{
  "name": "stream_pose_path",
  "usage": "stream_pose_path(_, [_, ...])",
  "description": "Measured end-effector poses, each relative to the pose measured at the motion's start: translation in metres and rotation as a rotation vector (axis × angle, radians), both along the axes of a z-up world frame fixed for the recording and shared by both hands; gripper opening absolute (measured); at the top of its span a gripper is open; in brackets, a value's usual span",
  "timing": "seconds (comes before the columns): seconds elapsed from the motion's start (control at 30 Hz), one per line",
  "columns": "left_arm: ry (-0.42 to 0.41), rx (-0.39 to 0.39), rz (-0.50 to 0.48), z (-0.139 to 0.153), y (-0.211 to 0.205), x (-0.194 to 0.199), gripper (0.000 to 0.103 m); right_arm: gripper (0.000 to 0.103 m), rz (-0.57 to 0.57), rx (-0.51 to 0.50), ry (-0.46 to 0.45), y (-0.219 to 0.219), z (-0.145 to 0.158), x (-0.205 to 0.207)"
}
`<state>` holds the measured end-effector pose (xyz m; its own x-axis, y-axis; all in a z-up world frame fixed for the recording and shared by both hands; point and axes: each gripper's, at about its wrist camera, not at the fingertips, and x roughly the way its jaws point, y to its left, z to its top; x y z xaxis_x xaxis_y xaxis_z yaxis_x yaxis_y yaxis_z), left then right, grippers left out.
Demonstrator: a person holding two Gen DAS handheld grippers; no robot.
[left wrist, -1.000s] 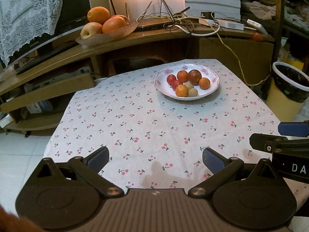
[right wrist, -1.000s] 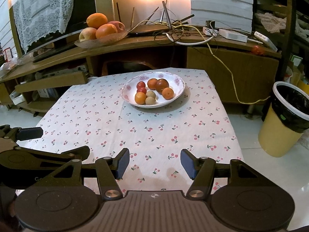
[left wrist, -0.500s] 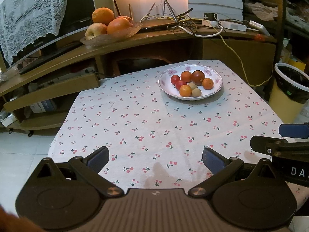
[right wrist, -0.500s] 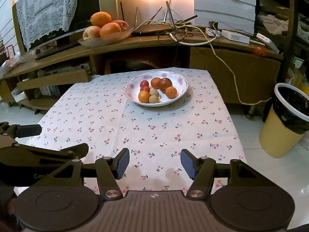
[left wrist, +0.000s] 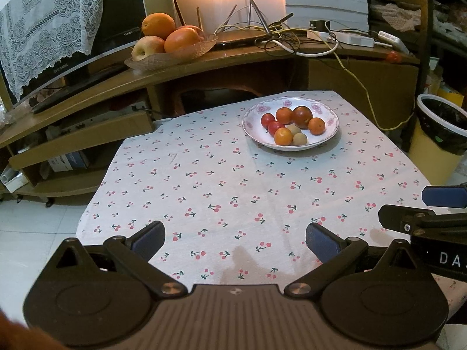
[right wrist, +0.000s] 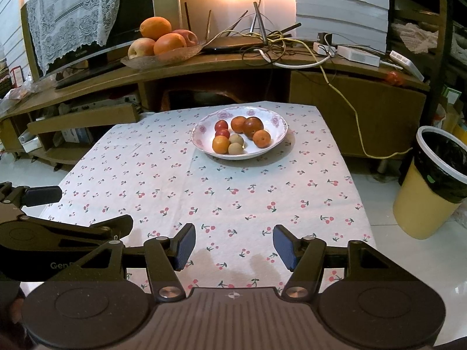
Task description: Organize fruits
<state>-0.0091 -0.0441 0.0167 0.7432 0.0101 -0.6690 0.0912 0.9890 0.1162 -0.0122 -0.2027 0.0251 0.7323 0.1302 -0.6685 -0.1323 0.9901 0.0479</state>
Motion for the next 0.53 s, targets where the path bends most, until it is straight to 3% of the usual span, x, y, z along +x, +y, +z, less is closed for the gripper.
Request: stream_pose_path(0.53, [-0.018, 0.013, 0.013, 0.0008, 0.0000, 0.0005, 0.103, 0.067, -0.004, -0.005, -0.006, -0.0001, -0.0018, -0.0001])
